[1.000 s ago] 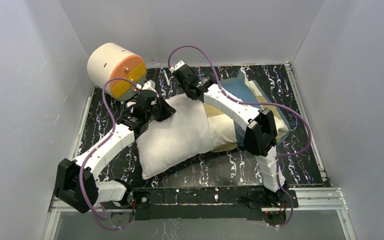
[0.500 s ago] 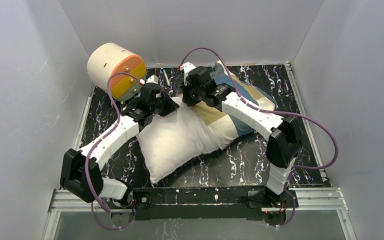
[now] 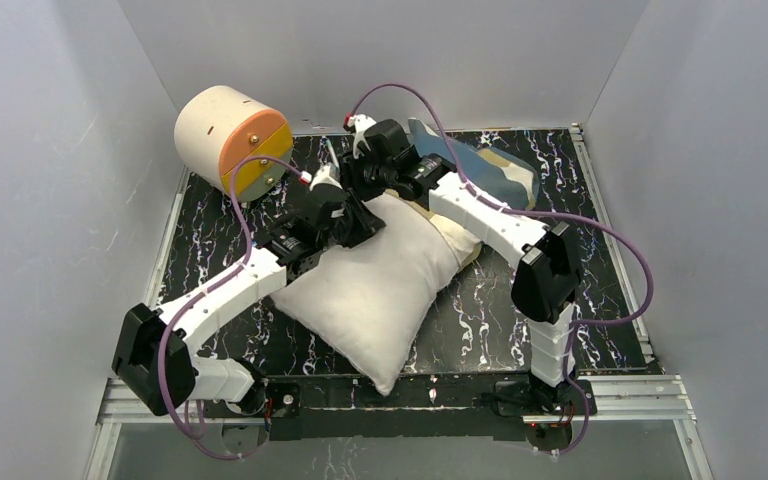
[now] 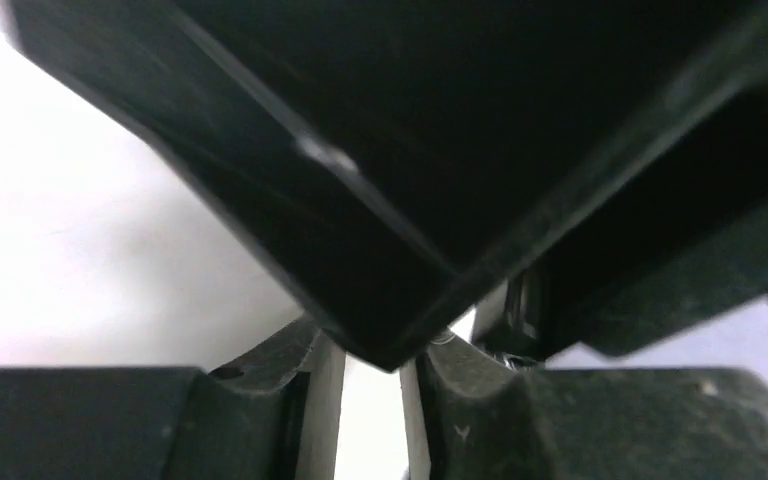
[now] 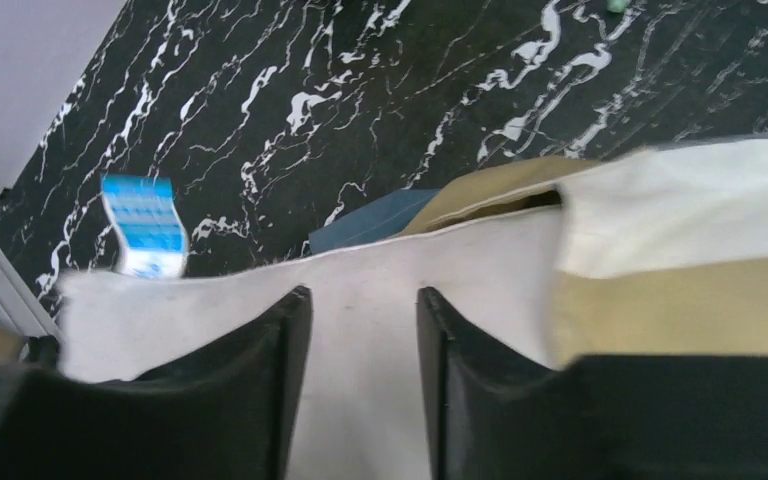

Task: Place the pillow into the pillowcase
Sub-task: Stuff the pillow into the pillowcase.

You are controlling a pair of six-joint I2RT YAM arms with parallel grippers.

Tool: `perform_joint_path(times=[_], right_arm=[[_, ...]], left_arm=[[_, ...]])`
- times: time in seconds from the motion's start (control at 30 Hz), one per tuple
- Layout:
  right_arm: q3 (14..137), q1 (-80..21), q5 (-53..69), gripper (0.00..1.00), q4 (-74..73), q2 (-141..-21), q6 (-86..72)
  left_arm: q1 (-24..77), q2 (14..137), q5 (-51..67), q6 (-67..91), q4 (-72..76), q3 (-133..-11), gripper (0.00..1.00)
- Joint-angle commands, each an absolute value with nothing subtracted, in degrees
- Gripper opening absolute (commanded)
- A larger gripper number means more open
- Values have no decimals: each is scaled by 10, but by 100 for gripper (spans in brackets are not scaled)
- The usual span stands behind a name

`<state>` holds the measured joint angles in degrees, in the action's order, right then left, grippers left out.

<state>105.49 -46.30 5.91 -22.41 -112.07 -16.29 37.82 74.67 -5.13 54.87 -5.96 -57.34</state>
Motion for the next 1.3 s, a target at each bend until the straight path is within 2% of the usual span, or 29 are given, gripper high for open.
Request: perform_joint_path(times=[0.0,0.07,0.1,0.17,0.33,0.4,0.6,0.73,0.87,0.93,1.1,1.27], right_arm=[[1158,-446,25,57,-298,-1093,-171],[1169,-436,-4,66,-342,-1070,-184],[1151,-433,-16,70,-344,-1048,-199],[1069,-432,-17,72,-328,-999,-237],[880,-431,-5,74,-297,-879,-350],[807,-431,20,75,-282,-832,-373],[642,-430,-21,75,-243,-723,-426],[601,-412,-39,70,-224,-714,-391],[589,-325,54,58,-180,-749,-333],[613,-284,61,54,-175,-779,-293],[762,-217,76,54,-250,-901,-205],[878,-208,88,55,-287,-964,-156]], left_arm=[[402,736,-27,532,-46,-615,30],[403,724,-52,506,-93,-631,40],[402,716,-72,496,-106,-633,48],[401,708,-104,466,-129,-636,57],[352,735,-110,383,-233,-685,63],[322,735,-99,355,-252,-685,65],[249,741,-54,304,-278,-653,69],[244,740,33,312,-256,-605,63],[249,709,120,363,-187,-540,43],[266,692,141,401,-145,-504,35],[376,699,101,485,-35,-458,32],[467,769,65,529,42,-476,32]])
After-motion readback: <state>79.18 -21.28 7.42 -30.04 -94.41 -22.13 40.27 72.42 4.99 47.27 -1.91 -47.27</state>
